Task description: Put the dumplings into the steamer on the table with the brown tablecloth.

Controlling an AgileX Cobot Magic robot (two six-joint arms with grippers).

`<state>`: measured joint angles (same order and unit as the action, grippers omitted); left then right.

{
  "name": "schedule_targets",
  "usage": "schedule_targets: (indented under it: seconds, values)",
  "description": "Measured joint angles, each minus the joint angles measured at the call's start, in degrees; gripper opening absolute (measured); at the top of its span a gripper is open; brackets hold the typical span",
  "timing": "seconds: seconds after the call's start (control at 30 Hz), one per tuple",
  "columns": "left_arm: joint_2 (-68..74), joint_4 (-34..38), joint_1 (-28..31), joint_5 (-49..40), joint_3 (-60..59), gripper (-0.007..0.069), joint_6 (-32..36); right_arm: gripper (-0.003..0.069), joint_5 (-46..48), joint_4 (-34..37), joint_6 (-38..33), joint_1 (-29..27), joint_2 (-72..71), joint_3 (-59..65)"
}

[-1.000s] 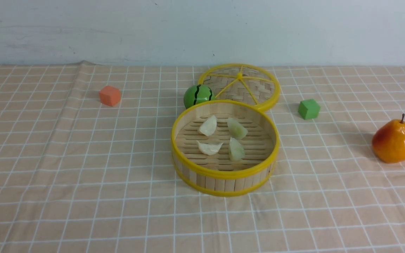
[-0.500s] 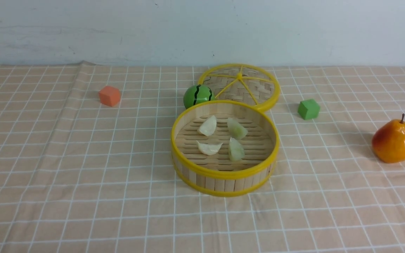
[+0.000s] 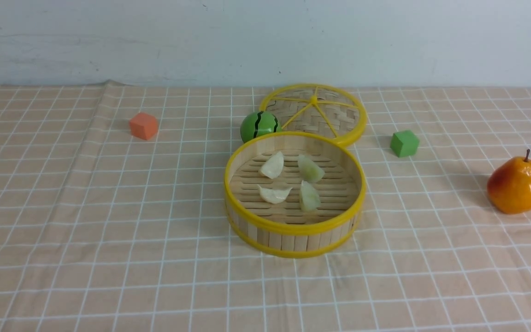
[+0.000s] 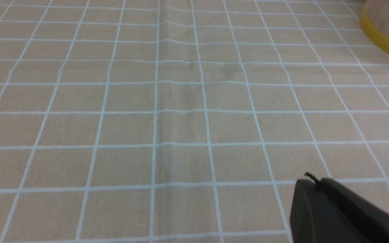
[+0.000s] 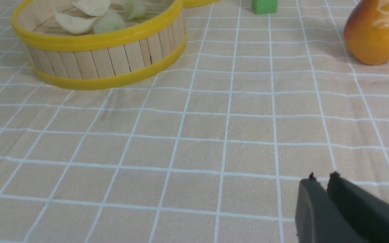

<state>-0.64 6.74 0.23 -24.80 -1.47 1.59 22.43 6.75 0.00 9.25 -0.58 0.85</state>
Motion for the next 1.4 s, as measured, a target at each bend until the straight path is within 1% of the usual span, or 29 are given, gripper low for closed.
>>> schedule_targets:
  seconds: [1.4]
  values:
    - [0.00, 0.18, 0.00, -0.19, 0.00, -0.0013, 0.06, 0.0116, 0.00, -0.04, 0.00, 0.00, 0.00, 0.00]
